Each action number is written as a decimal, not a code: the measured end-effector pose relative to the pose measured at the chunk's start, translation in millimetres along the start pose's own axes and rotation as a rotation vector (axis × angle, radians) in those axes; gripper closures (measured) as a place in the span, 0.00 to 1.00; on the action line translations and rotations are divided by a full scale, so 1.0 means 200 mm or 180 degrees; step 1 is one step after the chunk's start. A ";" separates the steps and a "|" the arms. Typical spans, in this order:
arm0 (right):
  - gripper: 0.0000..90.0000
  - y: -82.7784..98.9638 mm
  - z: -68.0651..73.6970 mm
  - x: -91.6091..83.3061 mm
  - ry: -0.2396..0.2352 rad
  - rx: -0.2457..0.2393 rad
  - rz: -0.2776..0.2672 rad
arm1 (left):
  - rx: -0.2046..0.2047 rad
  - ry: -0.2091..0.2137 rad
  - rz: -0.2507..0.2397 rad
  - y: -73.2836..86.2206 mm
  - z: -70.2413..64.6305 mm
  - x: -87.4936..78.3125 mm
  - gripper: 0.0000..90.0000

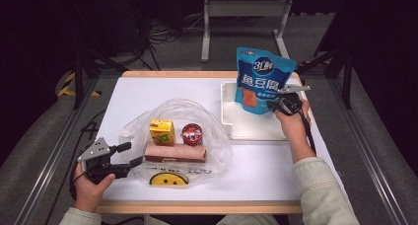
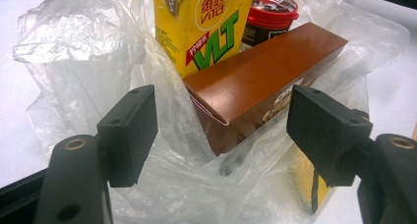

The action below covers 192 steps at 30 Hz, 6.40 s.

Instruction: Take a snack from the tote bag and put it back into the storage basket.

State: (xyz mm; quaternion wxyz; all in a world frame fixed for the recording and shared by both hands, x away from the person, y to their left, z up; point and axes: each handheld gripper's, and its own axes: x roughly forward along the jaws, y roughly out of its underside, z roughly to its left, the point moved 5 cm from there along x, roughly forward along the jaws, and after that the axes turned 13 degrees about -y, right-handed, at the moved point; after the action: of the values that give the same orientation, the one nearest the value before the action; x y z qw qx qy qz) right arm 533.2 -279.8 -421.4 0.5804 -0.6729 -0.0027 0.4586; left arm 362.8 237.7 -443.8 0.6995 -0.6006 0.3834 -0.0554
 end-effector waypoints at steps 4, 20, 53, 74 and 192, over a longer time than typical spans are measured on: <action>1.00 0.00 -0.03 0.00 0.0067 0.0055 -0.0005 | 0.0003 0.0001 0.0001 0.00 0.00 0.00 0.31; 1.00 0.00 -0.07 0.01 0.0171 0.0275 -0.0073 | 0.0016 -0.0001 -0.0007 0.00 0.00 0.00 0.31; 0.73 -0.25 0.36 -0.26 -0.0617 -0.0034 -0.0667 | -0.0002 0.0007 -0.0042 -0.01 0.00 0.00 0.31; 0.50 -0.43 0.76 -0.24 -0.1277 -0.0529 -0.0616 | -0.0003 0.0022 -0.0050 -0.01 0.01 -0.01 0.31; 0.32 -0.42 1.45 0.71 -0.2021 -0.1241 0.0529 | -0.0026 -0.0008 -0.0021 0.02 0.02 -0.05 0.26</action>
State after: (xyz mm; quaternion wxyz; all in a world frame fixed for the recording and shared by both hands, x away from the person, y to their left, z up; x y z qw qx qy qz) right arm 479.1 49.0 -415.7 0.3725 -0.5930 -0.2151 0.6807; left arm 357.2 247.2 -442.9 0.6973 -0.6048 0.3808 -0.0553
